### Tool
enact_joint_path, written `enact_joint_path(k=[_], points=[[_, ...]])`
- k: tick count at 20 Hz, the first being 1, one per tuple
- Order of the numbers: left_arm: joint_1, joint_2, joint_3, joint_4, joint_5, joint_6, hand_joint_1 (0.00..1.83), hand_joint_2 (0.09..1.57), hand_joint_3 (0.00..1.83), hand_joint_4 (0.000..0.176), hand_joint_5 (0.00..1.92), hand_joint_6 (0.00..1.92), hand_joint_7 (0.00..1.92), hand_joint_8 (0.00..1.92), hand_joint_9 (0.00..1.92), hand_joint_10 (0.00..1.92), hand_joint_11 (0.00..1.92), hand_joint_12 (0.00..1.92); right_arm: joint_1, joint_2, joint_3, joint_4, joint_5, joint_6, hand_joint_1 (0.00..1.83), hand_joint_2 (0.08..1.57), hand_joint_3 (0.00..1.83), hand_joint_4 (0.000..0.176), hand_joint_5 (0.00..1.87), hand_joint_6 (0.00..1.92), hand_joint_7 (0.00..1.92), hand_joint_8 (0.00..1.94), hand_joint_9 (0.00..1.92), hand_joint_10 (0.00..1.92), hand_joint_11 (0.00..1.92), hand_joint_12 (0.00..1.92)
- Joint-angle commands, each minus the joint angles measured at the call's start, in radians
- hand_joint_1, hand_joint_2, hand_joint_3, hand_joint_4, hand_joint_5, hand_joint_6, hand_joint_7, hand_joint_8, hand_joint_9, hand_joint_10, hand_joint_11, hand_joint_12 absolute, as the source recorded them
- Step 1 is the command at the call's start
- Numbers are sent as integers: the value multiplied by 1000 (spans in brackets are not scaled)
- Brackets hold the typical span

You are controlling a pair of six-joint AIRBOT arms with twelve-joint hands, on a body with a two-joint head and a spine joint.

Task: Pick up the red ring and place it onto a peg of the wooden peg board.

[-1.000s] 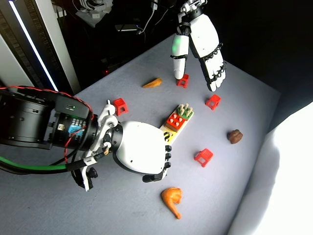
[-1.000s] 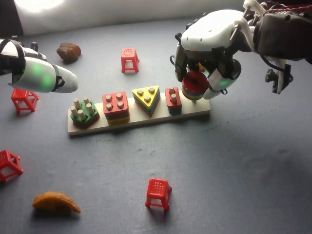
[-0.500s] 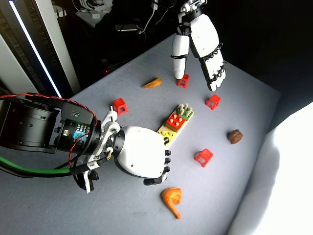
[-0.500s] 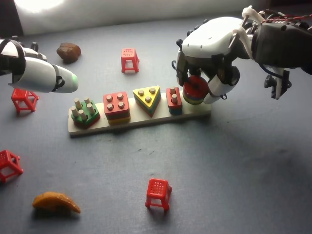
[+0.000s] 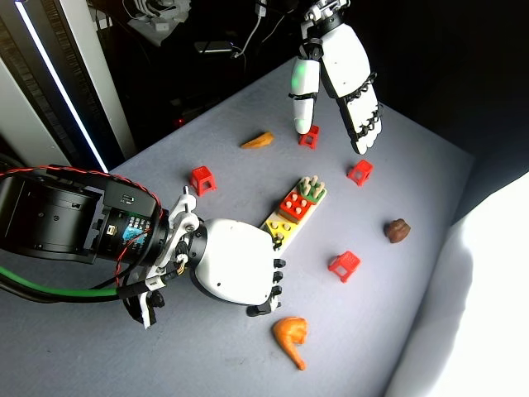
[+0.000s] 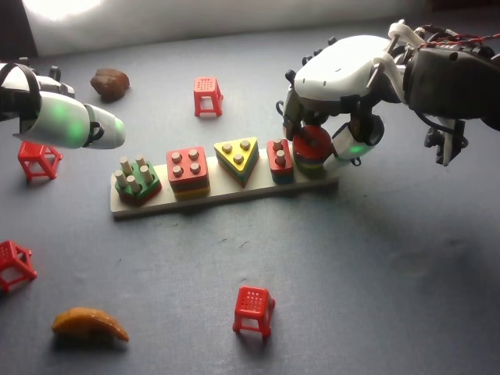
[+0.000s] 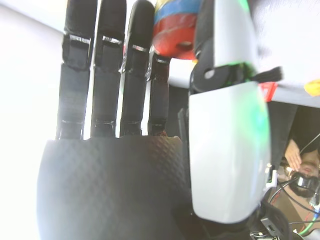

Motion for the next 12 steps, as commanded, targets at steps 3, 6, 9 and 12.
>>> enact_joint_path(k=[3, 6, 9, 12], points=[[-11, 4, 0, 59, -24, -5, 0, 1207, 0, 0, 16, 2, 0, 0, 0, 0, 0, 0, 4, 6, 5, -4, 94, 2, 913, 993, 2, 0, 496, 0, 620, 0, 642, 0, 355, 786], [-11, 4, 0, 59, -24, -5, 0, 1203, 0, 0, 17, 6, 0, 0, 0, 0, 0, 0, 3, 8, 5, -4, 93, 10, 900, 982, 0, 0, 488, 2, 607, 1, 626, 1, 307, 863], [-12, 4, 0, 59, -24, -5, 0, 1204, 0, 0, 23, 6, 0, 0, 0, 0, 0, 0, 9, 21, 3, 33, 75, 11, 912, 955, 0, 0, 473, 2, 598, 0, 615, 0, 265, 891], [-12, 4, -1, 59, -24, -5, 0, 1207, 0, 0, 18, 3, 1, 1, 0, 0, 0, 0, 10, 81, -34, 61, 69, 7, 929, 939, 0, 0, 476, 3, 594, 2, 624, 4, 271, 901]])
